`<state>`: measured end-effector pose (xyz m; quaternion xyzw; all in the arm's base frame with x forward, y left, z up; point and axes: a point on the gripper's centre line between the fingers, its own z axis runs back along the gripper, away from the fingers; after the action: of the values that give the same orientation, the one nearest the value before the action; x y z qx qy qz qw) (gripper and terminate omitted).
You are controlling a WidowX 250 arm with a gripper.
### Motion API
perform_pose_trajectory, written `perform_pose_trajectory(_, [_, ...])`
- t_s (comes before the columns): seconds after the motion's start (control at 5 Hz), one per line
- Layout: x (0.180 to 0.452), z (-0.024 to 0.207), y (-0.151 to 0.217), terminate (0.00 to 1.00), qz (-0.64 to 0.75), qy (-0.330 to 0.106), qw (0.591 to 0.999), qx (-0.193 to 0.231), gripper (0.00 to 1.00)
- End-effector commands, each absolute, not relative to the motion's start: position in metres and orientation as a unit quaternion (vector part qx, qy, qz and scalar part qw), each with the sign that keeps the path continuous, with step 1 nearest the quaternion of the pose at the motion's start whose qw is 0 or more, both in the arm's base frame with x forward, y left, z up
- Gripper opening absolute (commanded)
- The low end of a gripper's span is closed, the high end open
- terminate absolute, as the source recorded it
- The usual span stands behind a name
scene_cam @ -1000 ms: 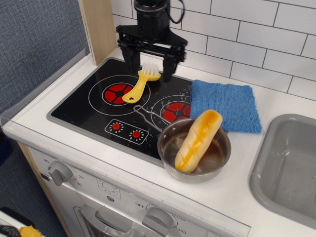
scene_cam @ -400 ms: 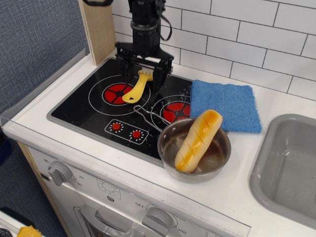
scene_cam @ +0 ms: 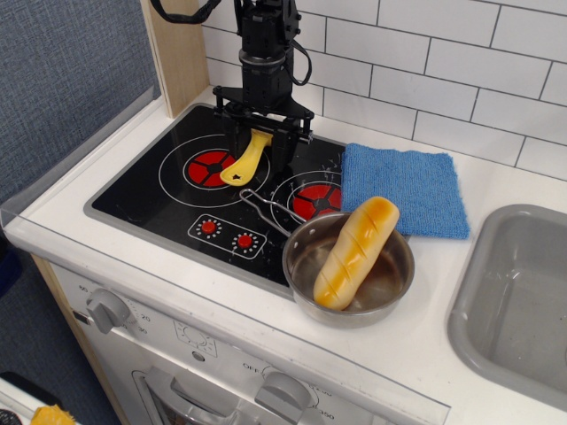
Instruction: Move the yellow brush to lower left of cooktop
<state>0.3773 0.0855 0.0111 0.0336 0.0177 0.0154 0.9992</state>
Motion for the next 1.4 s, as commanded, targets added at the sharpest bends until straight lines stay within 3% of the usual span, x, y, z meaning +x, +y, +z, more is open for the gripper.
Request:
perform_pose_trajectory(0.0, [0.372,0.038,0.09,0.0,0.011,-0.022,0.999,0.034,0.0])
perform_pose_trajectory(0.2, [0.366,0.073,0.102,0.0,0.029,-0.068,0.997,0.022,0.0])
perform_pose_trajectory(0.4, [0.336,0.109,0.117,0.0,0.045,-0.115,0.992,0.001,0.0])
perform_pose_trajectory(0.6, [0.305,0.099,0.142,0.0,0.042,-0.101,0.994,0.011,0.0])
perform_pose_trajectory(1.0, [0.258,0.046,0.201,0.0,0.024,-0.063,0.997,0.025,0.0])
perform_pose_trajectory(1.2, [0.255,0.03,0.195,0.0,0.003,-0.061,0.998,0.017,0.0])
